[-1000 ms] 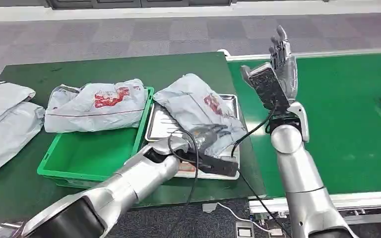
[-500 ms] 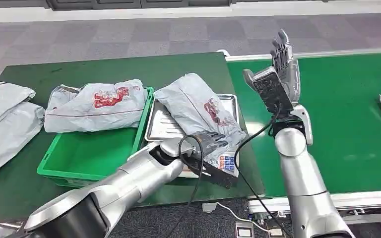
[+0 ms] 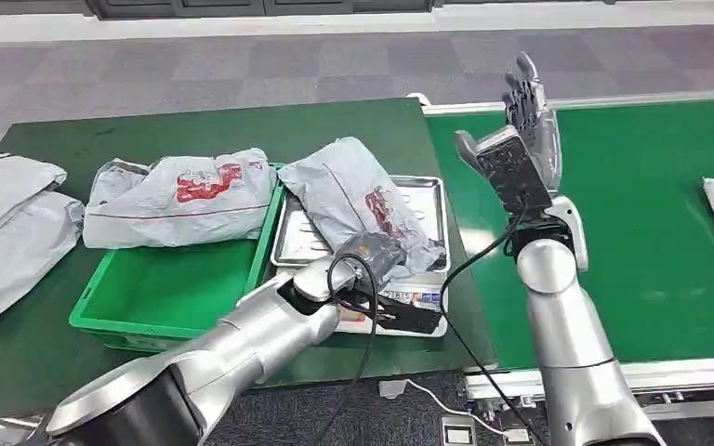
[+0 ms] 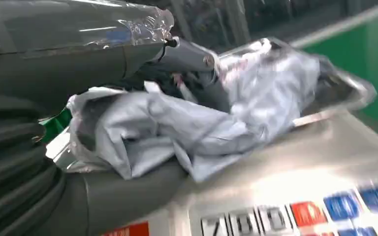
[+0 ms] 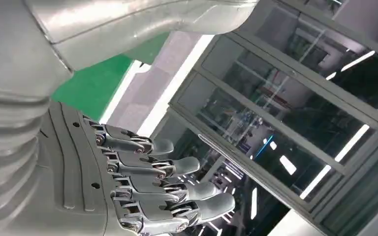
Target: Moved the parcel from conveyor to table for the left to box.
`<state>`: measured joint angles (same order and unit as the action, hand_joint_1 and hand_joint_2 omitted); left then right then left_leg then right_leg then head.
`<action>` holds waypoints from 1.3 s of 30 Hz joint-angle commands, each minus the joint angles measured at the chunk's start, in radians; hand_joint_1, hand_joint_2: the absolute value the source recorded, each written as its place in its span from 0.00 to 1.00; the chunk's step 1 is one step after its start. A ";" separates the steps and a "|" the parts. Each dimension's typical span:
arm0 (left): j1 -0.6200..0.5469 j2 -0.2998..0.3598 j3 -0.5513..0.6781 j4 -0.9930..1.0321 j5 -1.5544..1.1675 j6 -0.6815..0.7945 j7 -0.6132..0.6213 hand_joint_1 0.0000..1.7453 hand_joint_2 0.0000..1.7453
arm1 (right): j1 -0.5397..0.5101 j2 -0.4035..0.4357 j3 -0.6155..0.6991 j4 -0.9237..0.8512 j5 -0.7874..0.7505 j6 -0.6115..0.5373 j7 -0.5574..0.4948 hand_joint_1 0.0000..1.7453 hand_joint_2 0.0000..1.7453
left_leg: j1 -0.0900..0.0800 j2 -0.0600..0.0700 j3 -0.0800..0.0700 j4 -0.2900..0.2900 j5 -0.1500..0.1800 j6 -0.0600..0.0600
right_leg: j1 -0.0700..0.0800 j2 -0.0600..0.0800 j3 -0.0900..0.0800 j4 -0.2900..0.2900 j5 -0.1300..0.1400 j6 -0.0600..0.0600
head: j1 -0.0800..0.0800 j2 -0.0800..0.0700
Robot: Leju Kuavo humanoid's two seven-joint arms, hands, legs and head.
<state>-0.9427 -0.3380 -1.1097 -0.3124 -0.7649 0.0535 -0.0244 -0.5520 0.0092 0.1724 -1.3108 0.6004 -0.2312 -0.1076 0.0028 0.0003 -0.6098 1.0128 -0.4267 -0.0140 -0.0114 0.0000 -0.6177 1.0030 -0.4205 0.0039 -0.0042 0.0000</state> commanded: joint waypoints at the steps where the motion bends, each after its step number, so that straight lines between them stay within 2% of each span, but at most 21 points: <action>1: 0.008 0.024 0.065 0.022 0.008 0.077 -0.010 1.00 1.00 | -0.024 -0.016 0.011 0.029 -0.002 0.010 0.006 0.00 1.00 | 0.000 0.001 0.001 -0.001 -0.001 0.000 | 0.000 0.001 0.001 -0.001 0.000 0.000 | 0.000 0.000; 5: -0.025 0.038 0.121 -0.023 0.004 0.260 -0.058 1.00 1.00 | -0.019 0.009 0.014 -0.003 0.004 -0.020 -0.007 0.00 1.00 | 0.000 0.002 0.001 -0.001 -0.001 0.000 | 0.000 0.002 0.000 -0.001 0.000 0.000 | 0.000 0.000; 11: -0.033 0.036 0.125 -0.025 0.005 0.250 -0.057 1.00 1.00 | -0.019 0.008 0.012 -0.002 0.004 -0.020 -0.007 0.00 1.00 | 0.000 0.002 0.000 0.000 -0.001 0.000 | 0.000 0.002 0.000 -0.001 0.000 0.000 | 0.000 0.000; 12: -0.036 0.040 0.143 -0.044 0.004 0.324 -0.074 1.00 1.00 | -0.023 0.009 0.012 0.006 0.002 -0.018 -0.003 0.00 1.00 | 0.000 0.001 -0.001 0.000 -0.001 0.000 | 0.000 0.001 0.000 0.000 0.000 0.000 | 0.000 0.000; 13: -0.056 0.039 0.167 -0.057 -0.003 0.354 -0.091 1.00 1.00 | -0.032 0.010 0.013 0.018 0.001 -0.014 -0.002 0.00 1.00 | 0.000 0.002 0.000 -0.001 -0.001 0.000 | 0.000 0.002 0.000 -0.001 0.000 0.000 | 0.000 0.000; 15: -0.103 0.041 0.209 -0.107 0.011 0.316 -0.105 1.00 1.00 | -0.049 0.007 0.013 0.038 -0.010 -0.015 -0.002 0.00 1.00 | 0.000 0.001 -0.002 0.001 0.000 0.000 | 0.000 0.001 -0.002 0.000 0.000 0.000 | 0.000 0.000; 19: -0.148 0.055 0.224 -0.151 -0.033 0.332 -0.065 1.00 1.00 | -0.065 0.004 0.020 0.059 -0.025 -0.014 -0.010 0.00 1.00 | 0.000 0.001 -0.004 0.002 0.000 0.000 | 0.000 0.001 -0.003 0.001 0.000 0.000 | 0.000 0.000; 23: -0.212 0.106 0.260 -0.152 -0.105 0.431 -0.019 1.00 1.00 | -0.080 0.005 0.033 0.072 -0.042 -0.012 -0.016 0.00 1.00 | 0.000 0.003 -0.003 0.001 -0.001 0.000 | 0.000 0.002 -0.002 0.001 0.001 0.000 | 0.000 0.000; 25: -0.250 0.154 0.253 -0.158 -0.230 0.543 0.049 1.00 1.00 | -0.087 0.001 0.047 0.080 -0.052 -0.010 -0.017 0.00 1.00 | 0.000 0.004 -0.003 0.002 -0.001 0.000 | 0.000 0.003 -0.003 0.002 0.000 -0.001 | 0.000 0.000; 28: -0.250 0.223 0.327 -0.202 -0.394 0.615 0.111 1.00 1.00 | -0.093 -0.017 0.065 0.098 -0.080 -0.024 -0.017 0.00 1.00 | 0.000 0.004 -0.003 0.001 -0.001 0.000 | 0.000 0.004 -0.003 0.002 0.001 -0.001 | 0.000 0.000; 29: -0.239 0.227 0.368 -0.216 -0.420 0.606 0.092 1.00 1.00 | -0.093 -0.020 0.069 0.099 -0.085 -0.026 -0.017 0.00 1.00 | 0.000 0.007 -0.001 0.001 -0.001 -0.001 | 0.000 0.007 -0.002 0.002 0.001 -0.001 | 0.000 0.000; 31: -0.233 0.226 0.380 -0.219 -0.432 0.606 0.088 1.00 1.00 | -0.092 -0.021 0.070 0.098 -0.087 -0.027 -0.017 0.00 1.00 | 0.000 0.003 -0.001 0.000 0.000 -0.001 | 0.000 0.003 -0.002 0.002 0.000 0.000 | 0.000 0.000; 39: -0.228 0.220 0.380 -0.220 -0.438 0.609 0.092 1.00 1.00 | -0.092 -0.021 0.071 0.097 -0.087 -0.027 -0.017 0.00 1.00 | 0.000 0.002 -0.002 0.000 0.001 -0.001 | 0.000 0.002 -0.001 0.001 0.000 0.000 | 0.000 0.000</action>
<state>-1.1368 -0.1518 -0.7900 -0.5345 -1.1955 0.6607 0.0679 -0.5864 0.0095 0.1793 -1.2928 0.5196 -0.2560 -0.1267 0.0031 -0.0009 -0.6118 1.0127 -0.4251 -0.0151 -0.0115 -0.0012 -0.6187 1.0043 -0.4205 0.0039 -0.0042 0.0000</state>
